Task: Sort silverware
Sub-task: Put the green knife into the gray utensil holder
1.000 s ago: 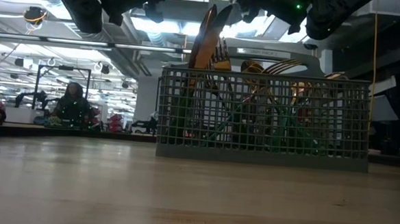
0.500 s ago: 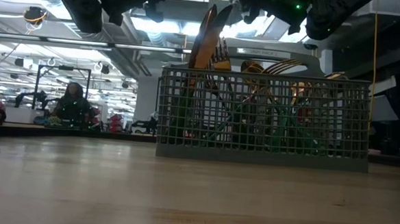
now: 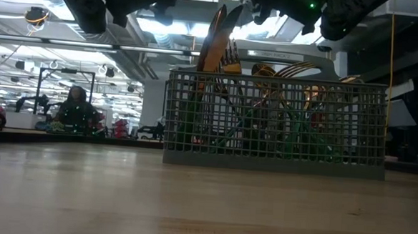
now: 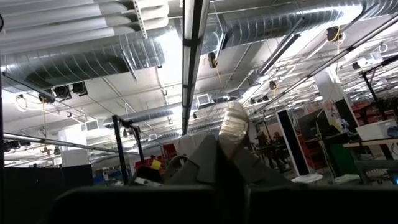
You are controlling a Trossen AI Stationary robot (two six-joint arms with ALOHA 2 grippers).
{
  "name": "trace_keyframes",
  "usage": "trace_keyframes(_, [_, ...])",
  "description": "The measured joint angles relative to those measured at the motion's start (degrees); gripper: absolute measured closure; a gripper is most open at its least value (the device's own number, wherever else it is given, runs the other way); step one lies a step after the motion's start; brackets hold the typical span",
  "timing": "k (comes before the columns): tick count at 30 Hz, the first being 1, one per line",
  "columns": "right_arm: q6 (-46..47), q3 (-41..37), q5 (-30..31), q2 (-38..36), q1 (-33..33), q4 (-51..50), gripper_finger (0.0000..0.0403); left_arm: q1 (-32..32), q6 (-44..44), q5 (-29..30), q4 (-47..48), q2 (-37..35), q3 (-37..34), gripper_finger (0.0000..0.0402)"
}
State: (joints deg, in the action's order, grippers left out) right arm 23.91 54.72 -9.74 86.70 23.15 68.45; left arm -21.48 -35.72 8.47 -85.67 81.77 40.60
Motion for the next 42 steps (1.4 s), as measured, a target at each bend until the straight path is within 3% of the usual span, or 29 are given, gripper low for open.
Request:
trace_keyframes(9, [-0.5, 0.0, -3.0, -7.1, 1.4, -13.2, 0.0396, -4.5, -7.2, -10.5, 2.4, -4.2, -4.6, 0.0249])
trace_keyframes(17, [-0.1, 0.0, -11.6, -14.5, 1.6, -30.2, 0.0398, -11.2, -12.4, -12.2, 2.8, -10.5, -12.3, 0.0248])
trace_keyframes(21, [4.3, 0.0, -17.7, -16.2, 1.0, -31.2, 0.0396, -13.5, -12.6, -12.3, 2.8, -12.1, -15.3, 0.0248])
trace_keyframes(27, [4.2, 0.0, -20.4, -16.2, -2.8, -33.0, 0.0399, -15.3, -14.5, -12.4, 3.1, -12.5, -18.1, 0.0247])
trace_keyframes(32, [0.2, 0.0, -17.9, -16.1, -6.3, -40.9, 0.0396, -16.1, -15.2, -12.5, 3.2, -12.5, -20.1, 0.0247])
trace_keyframes(42, [-9.9, 0.0, -2.4, -16.1, -13.1, -58.6, 0.0394, -16.2, -16.0, -19.3, 4.1, -12.5, -20.7, 0.0247])
